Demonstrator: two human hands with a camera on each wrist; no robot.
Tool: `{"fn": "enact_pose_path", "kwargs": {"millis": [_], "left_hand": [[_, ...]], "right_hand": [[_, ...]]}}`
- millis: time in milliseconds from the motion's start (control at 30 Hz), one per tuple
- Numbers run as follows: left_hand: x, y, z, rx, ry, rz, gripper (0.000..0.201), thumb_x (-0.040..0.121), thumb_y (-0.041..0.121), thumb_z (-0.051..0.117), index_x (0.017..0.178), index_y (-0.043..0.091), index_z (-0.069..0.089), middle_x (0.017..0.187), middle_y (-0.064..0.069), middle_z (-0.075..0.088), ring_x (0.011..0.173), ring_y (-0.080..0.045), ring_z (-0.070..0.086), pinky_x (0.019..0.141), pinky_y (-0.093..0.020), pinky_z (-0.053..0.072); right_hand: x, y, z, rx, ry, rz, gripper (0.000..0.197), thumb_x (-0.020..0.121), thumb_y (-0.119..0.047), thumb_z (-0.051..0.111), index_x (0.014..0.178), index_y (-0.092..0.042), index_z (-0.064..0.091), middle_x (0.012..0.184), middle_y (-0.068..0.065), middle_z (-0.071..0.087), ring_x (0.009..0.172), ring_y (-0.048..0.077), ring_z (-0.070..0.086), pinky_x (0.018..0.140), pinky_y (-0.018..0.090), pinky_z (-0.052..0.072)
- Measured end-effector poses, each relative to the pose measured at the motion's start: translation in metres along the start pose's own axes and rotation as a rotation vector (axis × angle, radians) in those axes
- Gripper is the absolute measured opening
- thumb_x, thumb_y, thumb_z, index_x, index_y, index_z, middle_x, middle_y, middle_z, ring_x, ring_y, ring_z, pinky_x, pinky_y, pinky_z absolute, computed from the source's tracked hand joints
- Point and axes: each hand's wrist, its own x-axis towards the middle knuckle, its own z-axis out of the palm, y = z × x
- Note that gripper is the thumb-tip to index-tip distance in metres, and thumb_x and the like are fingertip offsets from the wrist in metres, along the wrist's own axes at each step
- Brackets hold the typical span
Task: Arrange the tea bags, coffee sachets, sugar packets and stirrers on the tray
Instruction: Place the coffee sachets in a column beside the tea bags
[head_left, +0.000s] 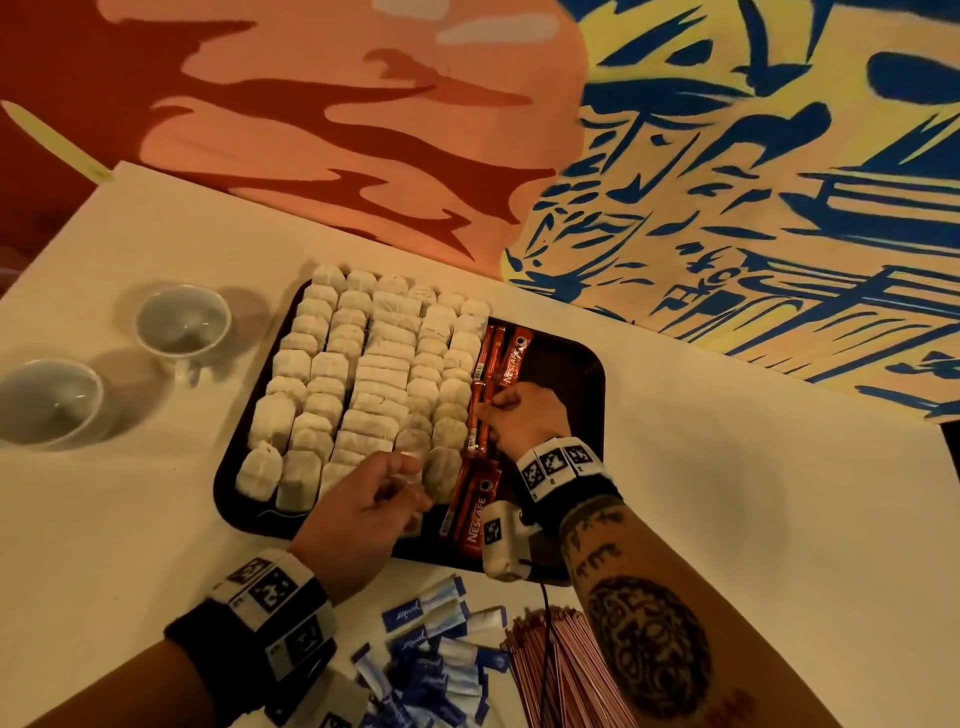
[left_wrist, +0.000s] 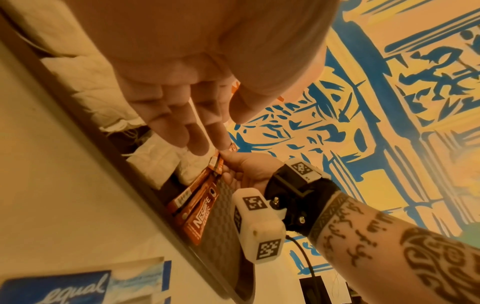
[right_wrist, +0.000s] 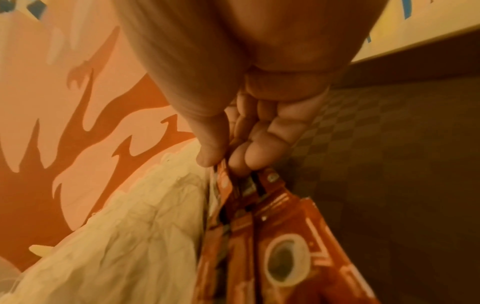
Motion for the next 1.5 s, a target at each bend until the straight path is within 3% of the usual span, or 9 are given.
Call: {"fn": "enact_pose_path", "kwargs": {"millis": [233, 400, 600, 867, 1133, 1267, 1333, 1400, 1500], "left_hand": [[0.003, -0.003, -0.004, -0.007, 0.004, -0.002, 0.018, 0.1, 0.014, 0.054, 0.111, 0.027, 0.059, 0.089, 0.0, 0.074, 0.071, -0.004, 0.069, 0.061, -0.016, 0.048], [0.006, -0.005, -0.004, 0.007, 0.01, -0.002, 0.019, 0.099, 0.014, 0.054, 0.108, 0.03, 0.06, 0.085, 0.003, 0.074, 0.077, -0.017, 0.067, 0.069, -0.029, 0.052], [0.009, -0.006, -0.007, 0.002, 0.022, -0.04, 0.019, 0.098, 0.012, 0.054, 0.105, 0.029, 0.061, 0.083, 0.0, 0.074, 0.07, -0.015, 0.065, 0.069, -0.03, 0.053], [0.008, -0.005, -0.011, -0.034, 0.028, -0.053, 0.018, 0.099, 0.011, 0.052, 0.106, 0.025, 0.061, 0.084, -0.005, 0.074, 0.071, -0.017, 0.064, 0.068, -0.029, 0.053], [-0.001, -0.003, -0.008, -0.01, 0.035, -0.02, 0.018, 0.099, 0.009, 0.052, 0.102, 0.022, 0.063, 0.085, -0.003, 0.071, 0.07, -0.008, 0.063, 0.061, -0.018, 0.048], [-0.01, -0.008, -0.004, 0.131, 0.0, 0.026, 0.013, 0.098, 0.014, 0.055, 0.098, 0.022, 0.065, 0.084, 0.002, 0.07, 0.068, -0.005, 0.063, 0.059, -0.014, 0.047], [-0.018, -0.017, -0.002, 0.239, -0.034, 0.063, 0.011, 0.097, 0.017, 0.058, 0.098, 0.025, 0.065, 0.087, 0.008, 0.069, 0.074, 0.0, 0.063, 0.065, -0.014, 0.048], [-0.027, -0.031, 0.0, 0.397, -0.096, 0.076, 0.01, 0.094, 0.022, 0.061, 0.102, 0.029, 0.063, 0.094, 0.017, 0.065, 0.086, 0.003, 0.061, 0.074, -0.015, 0.046], [-0.035, -0.052, 0.005, 0.6, -0.159, 0.088, 0.016, 0.091, 0.029, 0.064, 0.108, 0.03, 0.063, 0.103, 0.014, 0.065, 0.096, -0.005, 0.062, 0.081, -0.02, 0.049]], "right_hand": [[0.001, 0.0, 0.002, -0.006, 0.018, 0.001, 0.025, 0.077, -0.041, 0.081, 0.087, -0.025, 0.064, 0.087, -0.003, 0.072, 0.071, 0.014, 0.072, 0.071, 0.037, 0.063], [0.007, -0.002, -0.012, 0.0, 0.144, 0.036, 0.03, 0.085, -0.049, 0.071, 0.099, -0.023, 0.065, 0.094, -0.004, 0.07, 0.082, 0.016, 0.068, 0.067, 0.027, 0.052], [0.038, -0.005, -0.019, 0.001, 0.105, 0.106, 0.033, 0.097, -0.028, 0.057, 0.129, -0.023, 0.062, 0.123, 0.002, 0.068, 0.108, 0.022, 0.066, 0.098, 0.035, 0.053], [0.057, -0.017, -0.016, -0.136, 0.061, 0.091, 0.035, 0.093, -0.026, 0.06, 0.128, -0.021, 0.065, 0.129, 0.002, 0.066, 0.114, 0.024, 0.063, 0.103, 0.037, 0.05], [0.055, -0.006, -0.014, -0.083, 0.071, 0.129, 0.036, 0.09, -0.037, 0.065, 0.123, -0.021, 0.067, 0.117, 0.006, 0.072, 0.105, 0.026, 0.069, 0.097, 0.041, 0.055], [0.023, 0.001, -0.021, -0.072, 0.11, 0.109, 0.035, 0.095, -0.033, 0.062, 0.126, -0.018, 0.064, 0.123, 0.005, 0.069, 0.111, 0.026, 0.065, 0.099, 0.039, 0.052], [-0.009, 0.008, -0.023, -0.067, 0.133, 0.057, 0.033, 0.097, -0.03, 0.06, 0.127, -0.018, 0.063, 0.126, 0.003, 0.066, 0.112, 0.023, 0.063, 0.096, 0.033, 0.051], [-0.046, 0.018, -0.021, -0.079, 0.111, -0.01, 0.029, 0.097, -0.031, 0.059, 0.124, -0.021, 0.064, 0.123, 0.0, 0.066, 0.102, 0.016, 0.063, 0.082, 0.025, 0.049], [-0.091, 0.041, -0.011, -0.178, -0.013, -0.096, 0.021, 0.096, -0.033, 0.06, 0.113, -0.024, 0.067, 0.115, -0.001, 0.069, 0.09, 0.012, 0.061, 0.072, 0.021, 0.045]]}}
